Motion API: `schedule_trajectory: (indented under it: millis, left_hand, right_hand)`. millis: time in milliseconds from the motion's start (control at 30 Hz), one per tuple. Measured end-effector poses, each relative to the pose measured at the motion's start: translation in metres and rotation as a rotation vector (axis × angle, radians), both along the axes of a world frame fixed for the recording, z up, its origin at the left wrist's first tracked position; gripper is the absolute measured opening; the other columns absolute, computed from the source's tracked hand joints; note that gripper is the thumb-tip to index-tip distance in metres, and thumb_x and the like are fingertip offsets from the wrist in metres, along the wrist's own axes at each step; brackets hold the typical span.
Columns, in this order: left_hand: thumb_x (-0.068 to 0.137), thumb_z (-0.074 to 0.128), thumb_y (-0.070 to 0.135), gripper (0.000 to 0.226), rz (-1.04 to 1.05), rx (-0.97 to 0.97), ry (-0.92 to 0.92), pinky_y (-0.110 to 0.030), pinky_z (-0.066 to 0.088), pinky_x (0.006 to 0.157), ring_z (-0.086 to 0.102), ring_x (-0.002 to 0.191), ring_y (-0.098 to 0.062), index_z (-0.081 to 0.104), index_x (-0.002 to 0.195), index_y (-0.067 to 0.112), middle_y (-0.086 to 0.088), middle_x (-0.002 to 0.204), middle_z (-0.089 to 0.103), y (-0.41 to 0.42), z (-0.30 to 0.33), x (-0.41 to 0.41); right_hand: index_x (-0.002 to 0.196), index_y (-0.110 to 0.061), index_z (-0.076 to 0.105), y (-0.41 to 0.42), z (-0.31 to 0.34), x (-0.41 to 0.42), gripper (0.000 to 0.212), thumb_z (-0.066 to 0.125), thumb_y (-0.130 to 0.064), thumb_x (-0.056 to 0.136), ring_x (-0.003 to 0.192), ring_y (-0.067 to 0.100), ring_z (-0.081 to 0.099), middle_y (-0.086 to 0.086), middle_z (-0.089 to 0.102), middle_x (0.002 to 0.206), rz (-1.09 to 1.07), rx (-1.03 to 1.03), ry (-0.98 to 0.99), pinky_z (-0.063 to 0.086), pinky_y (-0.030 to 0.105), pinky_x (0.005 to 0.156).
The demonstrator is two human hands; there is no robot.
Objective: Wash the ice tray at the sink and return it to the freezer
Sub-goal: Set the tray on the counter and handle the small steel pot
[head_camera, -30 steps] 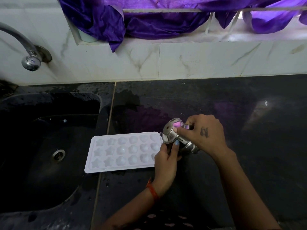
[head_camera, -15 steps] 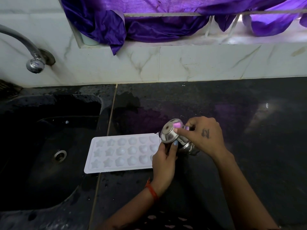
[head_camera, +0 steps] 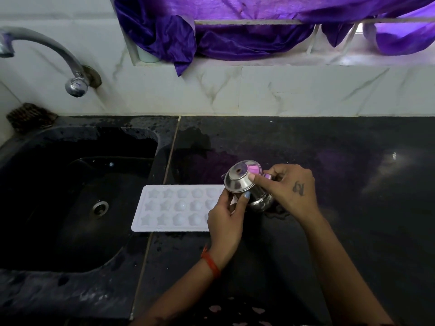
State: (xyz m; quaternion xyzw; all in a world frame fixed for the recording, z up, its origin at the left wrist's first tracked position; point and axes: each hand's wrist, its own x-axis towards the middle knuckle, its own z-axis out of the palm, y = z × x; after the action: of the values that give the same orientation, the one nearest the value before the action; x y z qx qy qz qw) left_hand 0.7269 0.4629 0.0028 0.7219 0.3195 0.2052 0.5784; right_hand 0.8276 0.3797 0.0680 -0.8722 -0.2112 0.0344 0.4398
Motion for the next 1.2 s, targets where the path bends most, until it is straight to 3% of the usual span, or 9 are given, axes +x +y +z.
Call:
schedule_trajectory:
  millis: [167,367,500,633,733,900,1067,1200]
  left_hand:
    - [0.089,0.059,0.043,0.033,0.079,-0.01,-0.033,-0.027,0.052,0.083,0.067,0.085,-0.004,0.06,0.121,0.034,0.021,0.091,0.071,0.009,0.001,-0.014]
    - [0.088,0.06,0.041,0.035,0.14,-0.021,-0.052,-0.026,0.053,0.082,0.068,0.086,-0.002,0.06,0.122,0.032,0.02,0.093,0.071,0.023,0.001,-0.035]
    - [0.09,0.06,0.034,0.035,0.191,-0.036,-0.092,-0.015,0.051,0.078,0.069,0.087,-0.002,0.061,0.123,0.026,0.02,0.098,0.07,0.032,0.004,-0.049]
    - [0.091,0.059,0.037,0.032,0.235,-0.05,-0.119,-0.033,0.054,0.086,0.069,0.092,-0.007,0.062,0.12,0.026,0.011,0.101,0.072,0.042,0.0,-0.064]
    - [0.092,0.059,0.031,0.032,0.256,-0.103,-0.155,-0.039,0.054,0.089,0.068,0.095,-0.006,0.062,0.121,0.021,0.007,0.102,0.073,0.049,0.001,-0.073]
    - [0.076,0.055,0.06,0.04,0.3,-0.183,-0.172,-0.05,0.053,0.088,0.07,0.09,-0.019,0.065,0.107,0.037,0.005,0.092,0.073,0.063,-0.006,-0.083]
    - [0.074,0.054,0.061,0.052,0.281,-0.255,-0.186,-0.047,0.051,0.093,0.068,0.099,-0.014,0.063,0.113,0.028,0.006,0.102,0.073,0.073,-0.009,-0.087]
    - [0.084,0.056,0.046,0.037,0.282,-0.31,-0.201,-0.042,0.054,0.09,0.068,0.1,-0.014,0.064,0.113,0.025,0.003,0.104,0.072,0.078,-0.011,-0.089]
  right_hand:
    - [0.052,-0.022,0.061,0.015,0.001,-0.01,0.033,0.076,-0.045,0.07,0.058,0.012,0.064,-0.005,0.065,0.056,0.067,0.001,-0.005,0.049,0.029,0.057]
    - [0.054,-0.022,0.063,0.038,0.001,-0.024,0.032,0.076,-0.046,0.069,0.058,0.013,0.064,-0.004,0.066,0.057,0.151,0.01,-0.003,0.052,0.032,0.059]
    - [0.054,-0.02,0.063,0.055,0.003,-0.036,0.033,0.076,-0.046,0.07,0.058,0.014,0.064,-0.003,0.065,0.056,0.211,-0.019,-0.002,0.052,0.033,0.059]
    - [0.057,-0.018,0.064,0.074,0.004,-0.048,0.033,0.075,-0.046,0.071,0.059,0.013,0.063,-0.003,0.066,0.057,0.263,-0.071,-0.03,0.053,0.034,0.062]
    - [0.059,-0.017,0.064,0.087,0.006,-0.058,0.036,0.073,-0.049,0.071,0.058,0.012,0.062,-0.002,0.065,0.058,0.299,-0.115,-0.056,0.051,0.032,0.061]
    - [0.054,-0.023,0.055,0.108,0.014,-0.072,0.038,0.071,-0.053,0.073,0.059,0.012,0.058,-0.008,0.056,0.053,0.342,-0.237,-0.115,0.039,0.025,0.056]
    - [0.058,-0.025,0.054,0.121,0.022,-0.08,0.036,0.066,-0.054,0.076,0.068,0.018,0.061,-0.003,0.064,0.062,0.377,-0.346,-0.18,0.044,0.027,0.061]
    - [0.068,-0.02,0.065,0.129,0.024,-0.085,0.036,0.065,-0.055,0.076,0.071,0.02,0.063,0.0,0.067,0.068,0.367,-0.394,-0.22,0.047,0.029,0.064]
